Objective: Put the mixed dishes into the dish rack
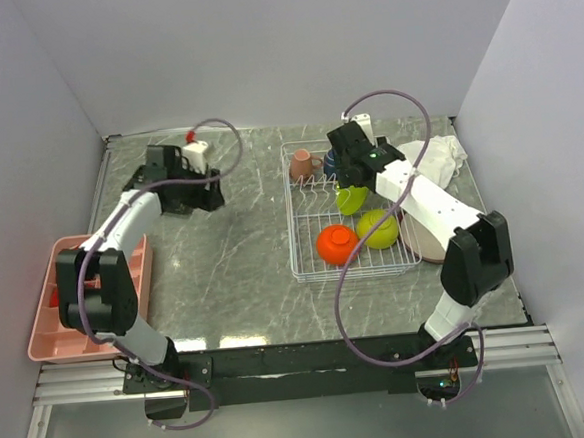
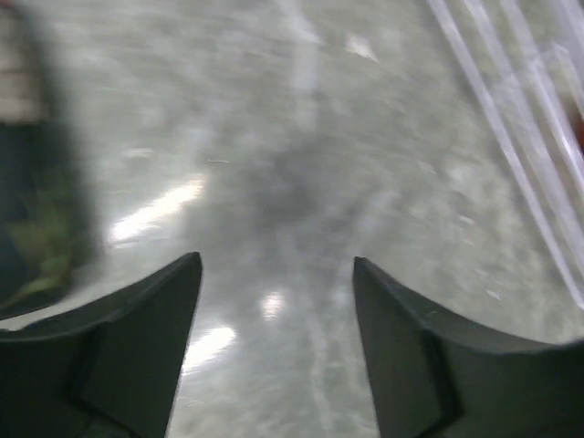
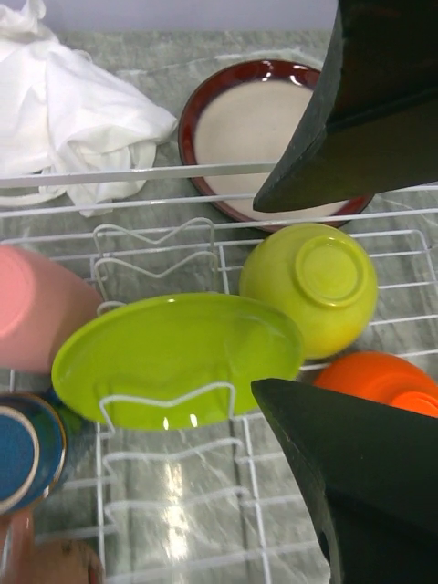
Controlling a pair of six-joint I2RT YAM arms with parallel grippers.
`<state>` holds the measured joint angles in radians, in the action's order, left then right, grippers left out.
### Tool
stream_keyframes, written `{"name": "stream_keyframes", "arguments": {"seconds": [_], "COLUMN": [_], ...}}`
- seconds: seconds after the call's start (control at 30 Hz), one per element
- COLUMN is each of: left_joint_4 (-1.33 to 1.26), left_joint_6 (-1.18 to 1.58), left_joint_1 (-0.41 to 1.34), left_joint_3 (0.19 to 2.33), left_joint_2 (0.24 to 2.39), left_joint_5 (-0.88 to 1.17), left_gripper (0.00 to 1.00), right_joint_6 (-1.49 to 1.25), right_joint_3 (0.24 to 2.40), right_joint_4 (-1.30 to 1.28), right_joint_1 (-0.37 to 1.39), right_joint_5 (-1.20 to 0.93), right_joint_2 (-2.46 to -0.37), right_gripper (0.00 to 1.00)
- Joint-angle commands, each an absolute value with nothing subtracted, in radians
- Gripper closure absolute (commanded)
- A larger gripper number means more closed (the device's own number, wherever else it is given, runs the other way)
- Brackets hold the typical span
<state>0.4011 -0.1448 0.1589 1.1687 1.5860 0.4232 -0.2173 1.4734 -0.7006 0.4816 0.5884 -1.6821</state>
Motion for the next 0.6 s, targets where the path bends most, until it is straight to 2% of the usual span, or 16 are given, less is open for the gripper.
{"name": "stream_keyframes", "arguments": {"seconds": [0.0,0.07,0.13,0.23,0.27,0.33,0.37,0.5,0.57], "left_joint_4": [0.347,0.354,0.368,0.422,0.432,0.445,0.439,0.425,0.448], "left_joint_6": [-0.208,-0.238,-0.278,-0.298,-0.296,-0.276,-0.270,-0.239,-0.235], "left_joint_1": [0.058,0.032,0.023,0.012,0.005,0.003,-0.023,-0.026,-0.026], "left_joint_3": [1.317,1.392,1.448,1.574,1.622,1.652,1.652,1.657,1.681], "left_joint_2": [1.635,1.679,1.770,1.913,1.946,2.015,2.029,2.092,2.117], "left_joint_5": [0.342,0.277,0.230,0.181,0.179,0.205,0.222,0.219,0.215], "left_gripper": [0.23,0.22,0.24,0.39,0.49,0.55,0.65,0.88,0.96], "right_joint_6": [-0.215,-0.203,-0.183,-0.158,-0.141,-0.124,-0.103,-0.086,-0.083], "right_joint_3": [1.503,1.485,1.476,1.471,1.477,1.485,1.489,1.480,1.454], "right_joint_4": [-0.695,-0.674,-0.652,-0.615,-0.603,-0.595,-0.586,-0.569,-0.563], "right_joint_1": [0.479,0.479,0.480,0.479,0.479,0.480,0.480,0.480,0.482], "right_joint_5": [0.499,0.471,0.428,0.414,0.413,0.429,0.434,0.437,0.425], "right_joint_2": [-1.548,-1.514,-1.491,-1.464,-1.459,-1.442,-1.437,-1.405,-1.384], "right_gripper": [0.18,0.13,0.11,0.11,0.10,0.02,0.00,0.00,0.00]}}
